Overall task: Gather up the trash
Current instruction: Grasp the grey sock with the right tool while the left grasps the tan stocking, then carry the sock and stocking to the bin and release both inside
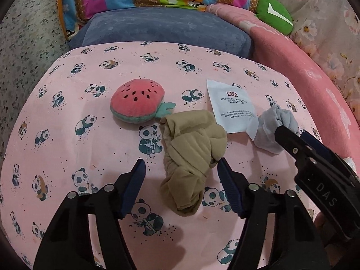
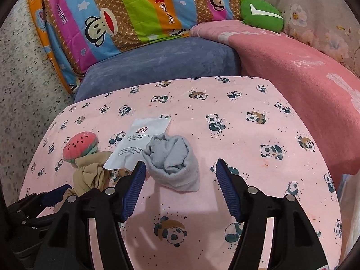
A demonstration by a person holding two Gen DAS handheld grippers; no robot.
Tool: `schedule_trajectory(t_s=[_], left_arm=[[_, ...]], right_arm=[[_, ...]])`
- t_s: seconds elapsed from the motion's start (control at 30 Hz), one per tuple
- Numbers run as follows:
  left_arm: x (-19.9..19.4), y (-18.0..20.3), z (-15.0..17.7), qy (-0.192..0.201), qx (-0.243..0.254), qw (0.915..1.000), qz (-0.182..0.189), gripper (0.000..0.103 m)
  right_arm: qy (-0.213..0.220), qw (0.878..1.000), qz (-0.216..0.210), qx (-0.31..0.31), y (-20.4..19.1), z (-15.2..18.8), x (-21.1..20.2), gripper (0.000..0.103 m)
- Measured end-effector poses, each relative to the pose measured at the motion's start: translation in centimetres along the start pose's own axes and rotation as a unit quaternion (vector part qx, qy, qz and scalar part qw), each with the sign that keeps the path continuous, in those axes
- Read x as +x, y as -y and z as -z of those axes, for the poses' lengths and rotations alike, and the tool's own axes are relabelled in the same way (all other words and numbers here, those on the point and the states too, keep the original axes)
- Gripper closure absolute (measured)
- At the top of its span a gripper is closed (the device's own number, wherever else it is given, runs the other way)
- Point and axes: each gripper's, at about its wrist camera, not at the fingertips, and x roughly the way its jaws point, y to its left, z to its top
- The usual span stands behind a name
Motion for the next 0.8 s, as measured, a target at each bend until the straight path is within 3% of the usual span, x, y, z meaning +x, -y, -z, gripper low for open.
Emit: schedule_trajectory(t_s=[0.03, 0.07, 0.2, 0.47, 0.8], left_arm=[[0.0, 0.0, 0.0, -0.002, 0.0, 1.0, 0.006, 0.055], [0.1, 0.1, 0.1, -0.004, -0.001, 0.9999, 0.012, 0.059], [-0.2, 0.2, 0.2, -0.003, -0.005, 0.9999, 0.013, 0.067], [-2.4, 1.3, 1.0, 0.007, -0.007, 0.9997, 0.021, 0.069], [-6.4, 5.4, 3.3, 0.02, 0.016, 0.9989, 0.038, 0.069]], right_arm=[[-0.002, 1.0, -0.002, 0.0, -0.1, 0.0, 0.2, 0.053], [-0.005, 1.0, -0.005, 0.0, -0.1, 0.1, 0.4, 0.066], [-0.011, 1.0, -0.009, 0.011, 0.0, 0.3, 0.0, 0.077], [0.006, 1.0, -0.009, 0.026, 0.9, 1.2, -3.6, 0.079], [0.041, 0.997, 0.006, 0.059, 4.5, 3.7, -10.5, 0.079]])
